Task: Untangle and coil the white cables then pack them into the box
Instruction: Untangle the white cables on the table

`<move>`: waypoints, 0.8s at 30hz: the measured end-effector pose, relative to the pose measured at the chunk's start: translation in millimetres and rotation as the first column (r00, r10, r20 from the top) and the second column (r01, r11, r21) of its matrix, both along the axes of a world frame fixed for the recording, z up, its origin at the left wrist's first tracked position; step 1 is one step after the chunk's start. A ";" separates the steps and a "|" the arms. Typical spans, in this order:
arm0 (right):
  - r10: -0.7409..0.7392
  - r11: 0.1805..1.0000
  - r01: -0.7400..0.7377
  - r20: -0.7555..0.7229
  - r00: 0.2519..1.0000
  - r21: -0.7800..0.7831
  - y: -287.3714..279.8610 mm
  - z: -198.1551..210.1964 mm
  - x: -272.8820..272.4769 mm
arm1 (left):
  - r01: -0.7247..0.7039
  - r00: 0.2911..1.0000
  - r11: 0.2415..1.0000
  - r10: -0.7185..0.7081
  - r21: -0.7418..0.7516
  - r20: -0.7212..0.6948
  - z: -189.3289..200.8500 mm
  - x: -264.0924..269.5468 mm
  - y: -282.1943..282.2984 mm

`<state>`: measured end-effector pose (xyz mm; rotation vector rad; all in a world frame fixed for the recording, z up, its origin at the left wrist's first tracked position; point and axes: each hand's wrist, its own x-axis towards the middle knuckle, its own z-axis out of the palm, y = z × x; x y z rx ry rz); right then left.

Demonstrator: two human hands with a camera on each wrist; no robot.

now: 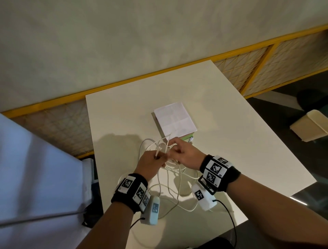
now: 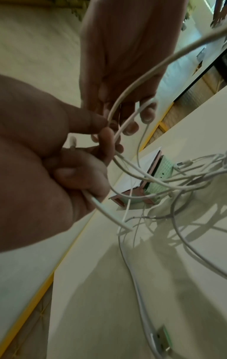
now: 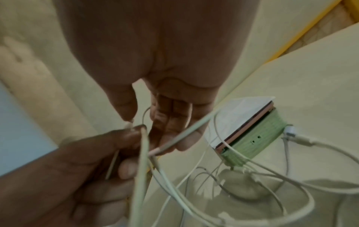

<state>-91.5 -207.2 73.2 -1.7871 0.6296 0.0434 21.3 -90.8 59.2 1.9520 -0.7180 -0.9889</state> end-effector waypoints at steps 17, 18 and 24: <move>0.473 0.747 -0.617 -0.455 0.755 -0.246 30.8 -63.3 -66.4 | -0.566 0.707 0.807 0.371 -0.167 -0.602 13.4 38.9 -1.3; 0.417 0.817 -0.540 -0.438 0.796 -0.205 29.7 -60.5 -66.9 | -0.579 0.667 0.798 0.344 -0.169 -0.660 15.3 39.0 -0.6; -0.182 0.978 0.174 -0.056 0.982 -0.118 19.9 -52.9 -34.3 | -0.605 0.559 0.787 0.311 -0.122 -0.769 12.5 30.0 10.8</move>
